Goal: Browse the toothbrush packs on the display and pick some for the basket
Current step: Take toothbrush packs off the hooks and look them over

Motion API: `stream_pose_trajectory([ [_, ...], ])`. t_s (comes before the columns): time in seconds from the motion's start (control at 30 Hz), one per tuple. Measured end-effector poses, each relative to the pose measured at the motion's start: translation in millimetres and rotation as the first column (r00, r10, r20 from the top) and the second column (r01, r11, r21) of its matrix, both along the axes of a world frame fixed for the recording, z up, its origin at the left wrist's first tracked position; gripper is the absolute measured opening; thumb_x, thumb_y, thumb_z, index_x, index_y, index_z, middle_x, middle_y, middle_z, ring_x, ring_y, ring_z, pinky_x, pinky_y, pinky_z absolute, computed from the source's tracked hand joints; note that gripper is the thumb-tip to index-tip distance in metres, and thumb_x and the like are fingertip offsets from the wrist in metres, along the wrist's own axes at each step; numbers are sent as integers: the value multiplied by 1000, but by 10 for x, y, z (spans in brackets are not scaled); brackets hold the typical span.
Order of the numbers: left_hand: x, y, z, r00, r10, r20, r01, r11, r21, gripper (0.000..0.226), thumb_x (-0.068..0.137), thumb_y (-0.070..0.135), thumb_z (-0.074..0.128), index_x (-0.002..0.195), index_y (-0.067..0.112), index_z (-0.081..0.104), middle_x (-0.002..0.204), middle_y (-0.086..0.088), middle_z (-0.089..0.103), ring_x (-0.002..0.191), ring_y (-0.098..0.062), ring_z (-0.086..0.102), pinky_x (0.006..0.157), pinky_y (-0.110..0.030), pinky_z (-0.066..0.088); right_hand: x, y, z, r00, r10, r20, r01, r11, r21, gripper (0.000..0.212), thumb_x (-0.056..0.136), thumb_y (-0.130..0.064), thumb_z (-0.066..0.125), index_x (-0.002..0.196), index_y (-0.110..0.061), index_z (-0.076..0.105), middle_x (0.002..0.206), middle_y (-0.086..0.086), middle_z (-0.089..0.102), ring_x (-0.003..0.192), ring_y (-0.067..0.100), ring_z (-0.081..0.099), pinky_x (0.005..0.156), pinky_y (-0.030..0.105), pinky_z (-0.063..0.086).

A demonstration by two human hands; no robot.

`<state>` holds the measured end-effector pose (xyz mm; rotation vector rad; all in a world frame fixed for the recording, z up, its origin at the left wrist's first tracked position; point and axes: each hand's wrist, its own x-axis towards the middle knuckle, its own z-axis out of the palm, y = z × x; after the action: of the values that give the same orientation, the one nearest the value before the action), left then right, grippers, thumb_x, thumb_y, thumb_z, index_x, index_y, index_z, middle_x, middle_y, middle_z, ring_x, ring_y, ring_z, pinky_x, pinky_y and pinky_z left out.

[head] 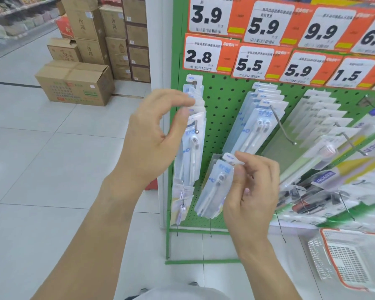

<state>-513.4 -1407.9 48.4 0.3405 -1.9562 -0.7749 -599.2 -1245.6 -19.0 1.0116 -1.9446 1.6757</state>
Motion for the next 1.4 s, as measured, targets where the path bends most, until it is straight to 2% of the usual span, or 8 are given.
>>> stream_pose_trajectory([
  [0.17, 290, 383, -356, 979, 195, -58, -182, 968, 170, 23, 96, -3, 57, 96, 18, 67, 88, -1, 65, 77, -11, 57, 69, -22, 47, 100, 8, -78, 979, 102, 177, -116, 991, 68, 26, 100, -5, 51, 114, -22, 66, 108, -10, 55, 95, 14, 60, 78, 12, 43],
  [0.3, 542, 585, -713, 969, -182, 169, 30, 762, 647, 21, 92, 28, 61, 113, 28, 64, 99, 7, 72, 94, -14, 68, 86, -35, 56, 155, 9, -142, 920, 182, 346, -217, 974, 63, 28, 99, -3, 59, 109, -28, 69, 105, -5, 60, 93, 12, 63, 65, 12, 47],
  [0.4, 611, 634, -930, 916, -346, 201, 76, 642, 763, 27, 94, 28, 66, 121, 25, 63, 104, 0, 74, 97, -18, 70, 91, -47, 57, 154, 17, -229, 880, 203, 430, -256, 964, 69, 26, 97, -5, 62, 107, -28, 71, 104, -2, 62, 91, 13, 65, 60, 12, 47],
  [0.6, 515, 729, -1100, 886, -392, 248, 64, 632, 772, 19, 98, 9, 62, 110, 21, 71, 95, -2, 77, 90, -22, 72, 86, -41, 58, 155, 121, -334, 793, 268, 547, -307, 952, -22, 22, 99, -8, 60, 108, -26, 68, 107, 1, 69, 93, 10, 68, 73, 13, 50],
  [0.77, 429, 774, -1240, 884, -400, 243, 46, 591, 805, 11, 97, 9, 64, 99, 16, 72, 92, -2, 78, 88, -25, 73, 78, -34, 56, 41, 229, -404, 707, 304, 638, -439, 896, 60, 34, 97, -4, 64, 119, -30, 64, 84, -16, 68, 69, 5, 63, 62, 19, 47],
  [1.0, 337, 787, -1357, 879, -405, 253, 1, 530, 848, 12, 97, 8, 63, 101, 8, 75, 89, -6, 79, 86, -27, 76, 77, -36, 60, -65, 432, -562, 654, 299, 695, -580, 787, 208, 72, 93, -4, 69, 144, -49, 45, 87, 0, 73, 86, 21, 68, 74, 56, 60],
  [1.2, 314, 818, -1381, 815, -487, 315, -11, 530, 848, 12, 98, 13, 64, 98, 13, 75, 88, 0, 79, 82, -15, 73, 80, -27, 55, -118, 463, -599, 645, 261, 719, -414, 909, 41, 77, 87, 11, 70, 140, -40, 51, 81, 12, 71, 73, 19, 63, 64, 39, 62],
  [1.4, 344, 860, -1439, 786, -520, 335, -46, 492, 870, 17, 98, 18, 63, 95, 8, 77, 71, 10, 74, 60, 4, 60, 61, -10, 43, -195, 467, -619, 379, 311, 871, -331, 925, -186, 57, 86, 13, 66, 134, -15, 57, 87, 15, 76, 83, 29, 73, 66, 44, 61],
])
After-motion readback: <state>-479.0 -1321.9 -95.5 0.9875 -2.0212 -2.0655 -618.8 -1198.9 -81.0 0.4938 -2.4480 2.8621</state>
